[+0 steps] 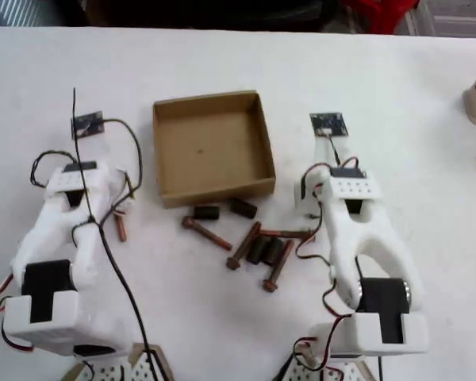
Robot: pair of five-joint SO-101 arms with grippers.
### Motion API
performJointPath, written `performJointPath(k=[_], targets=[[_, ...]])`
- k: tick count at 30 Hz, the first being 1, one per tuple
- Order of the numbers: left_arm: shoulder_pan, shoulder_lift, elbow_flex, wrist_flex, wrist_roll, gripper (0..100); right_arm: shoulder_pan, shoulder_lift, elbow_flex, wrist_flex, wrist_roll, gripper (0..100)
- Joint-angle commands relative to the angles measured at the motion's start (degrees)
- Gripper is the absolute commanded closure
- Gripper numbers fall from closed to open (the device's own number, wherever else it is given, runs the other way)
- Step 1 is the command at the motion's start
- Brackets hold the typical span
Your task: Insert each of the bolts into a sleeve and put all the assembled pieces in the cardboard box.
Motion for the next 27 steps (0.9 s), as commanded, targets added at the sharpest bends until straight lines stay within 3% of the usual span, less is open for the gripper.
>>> performJointPath(k=[1, 3, 7, 11, 17, 21, 27], targets=[[-0.66, -0.31, -2.81, -0.79, -0.53, 98, 0.66, -2.68, 1.14, -1.27, 0.62, 73.1], [-0.66, -0.31, -2.81, -0.79, -0.53, 98, 0.66, -2.68, 1.23, -1.19, 0.62, 72.3], [-0.66, -0.31, -2.81, -0.79, -0.53, 98, 0.57, -3.21, -0.44, -0.84, 0.62, 81.2], [-0.66, -0.31, -2.81, -0.79, -0.53, 98, 0.57, -2.24, -8.53, 8.84, 0.7, 90.4], [-0.66, -0.31, -2.81, -0.79, -0.53, 98, 0.48, 4.62, -18.2, 20.79, 2.9, 83.7], [-0.66, -0.31, -2.81, -0.79, -0.53, 98, 0.48, 10.42, -20.84, 21.58, 7.91, 81.5], [-0.66, -0.31, -2.81, -0.79, -0.53, 98, 0.31, 12.79, -23.47, 21.58, 8.18, 81.4]])
